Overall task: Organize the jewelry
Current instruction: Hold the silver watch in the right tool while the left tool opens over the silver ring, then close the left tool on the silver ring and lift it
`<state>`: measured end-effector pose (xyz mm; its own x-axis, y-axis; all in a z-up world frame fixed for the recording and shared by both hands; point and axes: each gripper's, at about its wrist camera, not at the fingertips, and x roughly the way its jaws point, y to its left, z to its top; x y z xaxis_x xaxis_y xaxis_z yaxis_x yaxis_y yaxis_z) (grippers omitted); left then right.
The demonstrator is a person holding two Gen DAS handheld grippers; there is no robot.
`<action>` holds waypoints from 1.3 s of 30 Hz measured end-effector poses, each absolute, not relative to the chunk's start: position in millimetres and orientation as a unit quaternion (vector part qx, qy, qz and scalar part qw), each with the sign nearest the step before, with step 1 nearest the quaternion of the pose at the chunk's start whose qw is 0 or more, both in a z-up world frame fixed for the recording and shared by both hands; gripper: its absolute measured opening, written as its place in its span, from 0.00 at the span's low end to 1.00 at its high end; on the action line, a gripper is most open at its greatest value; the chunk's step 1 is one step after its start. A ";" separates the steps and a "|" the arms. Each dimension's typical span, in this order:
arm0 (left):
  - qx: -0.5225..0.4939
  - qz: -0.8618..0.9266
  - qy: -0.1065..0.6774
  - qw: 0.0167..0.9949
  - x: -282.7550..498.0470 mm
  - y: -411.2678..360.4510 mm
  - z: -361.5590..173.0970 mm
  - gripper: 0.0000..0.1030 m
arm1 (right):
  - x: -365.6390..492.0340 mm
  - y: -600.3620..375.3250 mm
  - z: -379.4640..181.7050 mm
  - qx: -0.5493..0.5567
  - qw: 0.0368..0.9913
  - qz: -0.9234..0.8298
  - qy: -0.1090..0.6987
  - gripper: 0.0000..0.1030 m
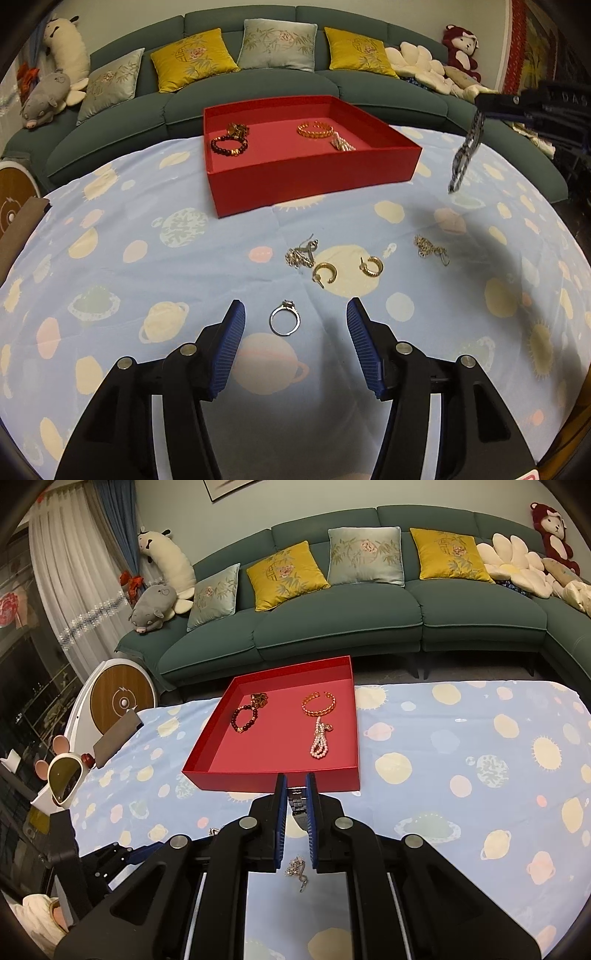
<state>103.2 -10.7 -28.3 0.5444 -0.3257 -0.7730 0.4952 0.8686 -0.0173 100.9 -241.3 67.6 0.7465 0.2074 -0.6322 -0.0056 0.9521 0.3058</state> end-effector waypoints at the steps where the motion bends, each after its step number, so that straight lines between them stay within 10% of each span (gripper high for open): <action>1: 0.109 -0.236 0.420 0.870 103.8 -14.1 -33.3 0.53 | 101.5 -240.2 67.5 0.143 0.923 0.059 0.352 0.09; 15: 0.115 -0.245 0.421 0.866 106.9 -23.1 -42.9 0.00 | 102.7 -240.6 67.6 0.147 0.922 0.060 0.353 0.09; 26: 0.086 -0.256 0.437 0.858 108.8 -17.5 -39.4 0.00 | 102.4 -243.0 68.9 0.148 0.923 0.059 0.351 0.09; 31: 0.077 -0.230 0.416 0.877 107.4 -6.8 -30.3 0.30 | 102.7 -242.5 68.0 0.149 0.922 0.060 0.352 0.09; 39: 0.069 -0.210 0.424 0.878 115.3 7.9 -35.0 0.32 | 102.6 -242.2 68.0 0.153 0.922 0.061 0.352 0.09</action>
